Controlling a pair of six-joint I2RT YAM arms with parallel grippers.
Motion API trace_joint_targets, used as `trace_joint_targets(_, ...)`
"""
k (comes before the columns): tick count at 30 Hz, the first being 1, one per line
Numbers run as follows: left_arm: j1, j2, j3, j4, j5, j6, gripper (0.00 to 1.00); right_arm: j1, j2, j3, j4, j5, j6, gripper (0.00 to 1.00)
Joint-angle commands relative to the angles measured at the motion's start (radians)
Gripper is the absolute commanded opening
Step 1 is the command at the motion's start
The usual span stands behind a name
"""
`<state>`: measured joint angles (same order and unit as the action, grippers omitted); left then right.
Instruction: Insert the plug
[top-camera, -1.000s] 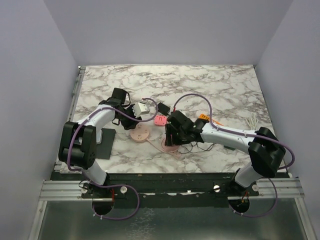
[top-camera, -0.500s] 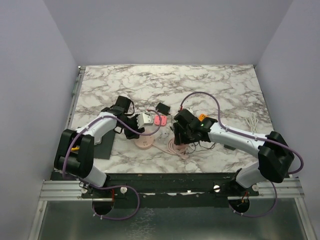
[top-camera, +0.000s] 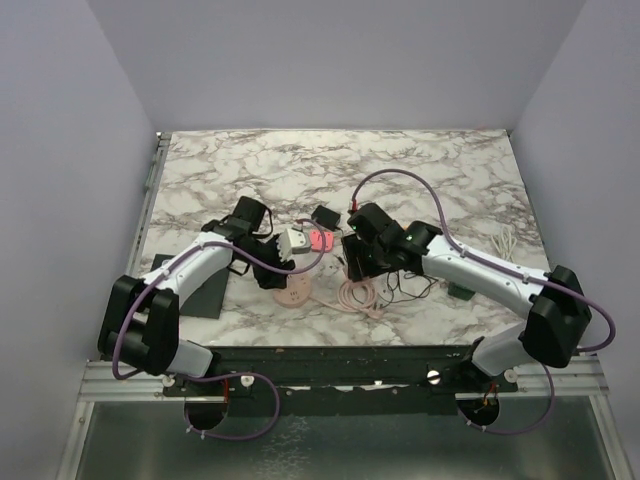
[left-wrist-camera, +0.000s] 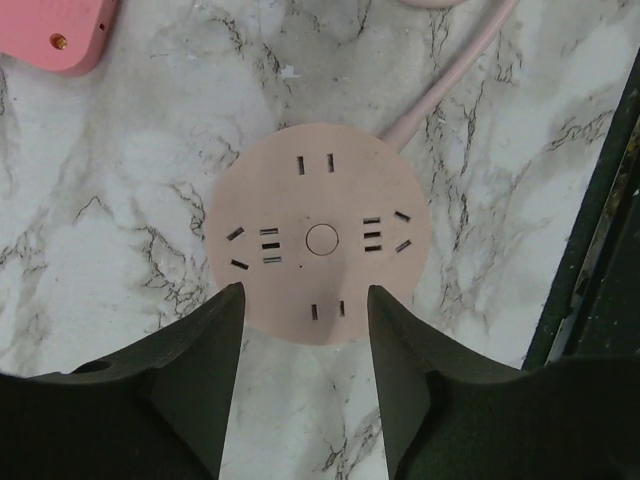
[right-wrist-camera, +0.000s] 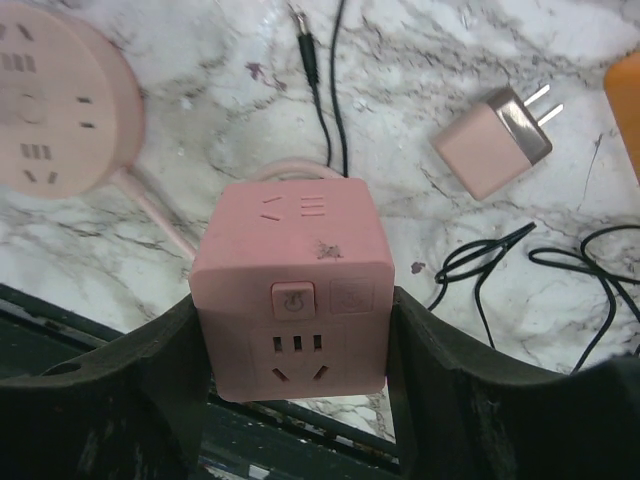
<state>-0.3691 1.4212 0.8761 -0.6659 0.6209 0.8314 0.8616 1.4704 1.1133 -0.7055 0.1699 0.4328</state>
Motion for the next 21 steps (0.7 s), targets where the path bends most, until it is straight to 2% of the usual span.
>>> trace_joint_targets(1,-0.001,-0.037,0.077,-0.017,0.044,-0.158,0.60,0.000,-0.050,0.082,-0.019,-0.078,-0.025,0.01)
trace_joint_targets(5,0.020,-0.067,0.133,-0.017,0.015,-0.175,0.96,0.004,-0.063,0.046,0.086,-0.205,0.060,0.01)
trace_joint_targets(6,0.025,-0.065,0.146,-0.013,-0.004,-0.188,0.99,0.008,-0.058,0.028,0.112,-0.236,0.084,0.01)
trace_joint_targets(10,0.047,-0.018,0.209,-0.031,-0.061,-0.244,0.99,0.068,-0.009,-0.013,0.156,-0.269,0.130,0.01)
trace_joint_targets(15,0.050,0.046,0.313,-0.098,-0.150,-0.244,0.99,0.105,0.007,-0.086,0.167,-0.309,0.144,0.01)
trace_joint_targets(21,0.052,0.033,0.277,-0.104,-0.136,-0.159,0.99,0.104,-0.032,-0.159,0.116,-0.263,0.150,0.01)
